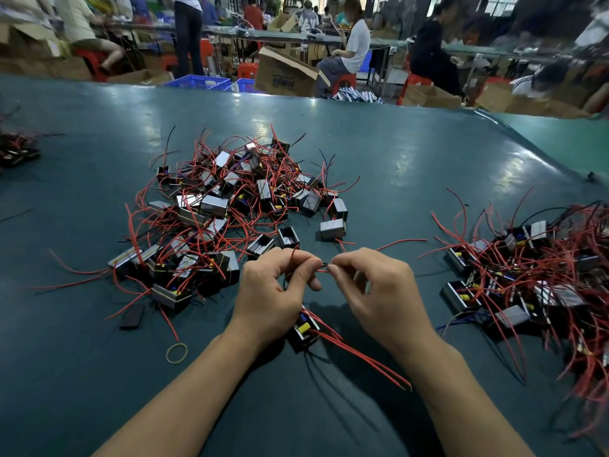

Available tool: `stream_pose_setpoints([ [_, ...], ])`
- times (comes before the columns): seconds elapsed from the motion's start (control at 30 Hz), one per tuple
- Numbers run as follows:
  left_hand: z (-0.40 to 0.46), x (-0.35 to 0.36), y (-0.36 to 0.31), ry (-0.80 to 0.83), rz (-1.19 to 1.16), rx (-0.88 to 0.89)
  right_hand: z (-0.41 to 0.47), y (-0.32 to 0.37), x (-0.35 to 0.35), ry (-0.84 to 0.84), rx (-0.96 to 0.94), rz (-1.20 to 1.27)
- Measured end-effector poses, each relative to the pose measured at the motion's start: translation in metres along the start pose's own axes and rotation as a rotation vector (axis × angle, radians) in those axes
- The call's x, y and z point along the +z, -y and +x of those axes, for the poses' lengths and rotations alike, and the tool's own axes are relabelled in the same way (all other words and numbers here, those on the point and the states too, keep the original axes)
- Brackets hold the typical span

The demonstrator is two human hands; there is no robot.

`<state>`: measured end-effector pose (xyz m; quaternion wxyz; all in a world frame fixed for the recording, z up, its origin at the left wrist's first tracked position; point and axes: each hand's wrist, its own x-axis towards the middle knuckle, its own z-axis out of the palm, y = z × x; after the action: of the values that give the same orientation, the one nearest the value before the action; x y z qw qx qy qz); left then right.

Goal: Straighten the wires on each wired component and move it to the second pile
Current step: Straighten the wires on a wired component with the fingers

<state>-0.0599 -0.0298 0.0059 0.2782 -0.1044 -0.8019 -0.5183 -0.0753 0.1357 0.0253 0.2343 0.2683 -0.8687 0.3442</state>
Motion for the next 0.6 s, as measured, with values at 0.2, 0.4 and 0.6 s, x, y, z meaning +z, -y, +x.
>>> stream_pose_setpoints([
  [0.2,-0.0005,-0.0002,0.0005,0.009,-0.006,0.001,-0.0012,-0.0005,0.0044,-0.009,-0.06,-0.117],
  [0.4,-0.0008,-0.0016,0.0021,0.031,-0.028,0.006,0.0003,0.0062,0.0064,-0.028,0.126,0.226],
  [0.6,-0.0016,-0.0005,0.0024,0.05,0.025,0.056,-0.0026,0.0019,0.0086,0.107,0.223,0.103],
])
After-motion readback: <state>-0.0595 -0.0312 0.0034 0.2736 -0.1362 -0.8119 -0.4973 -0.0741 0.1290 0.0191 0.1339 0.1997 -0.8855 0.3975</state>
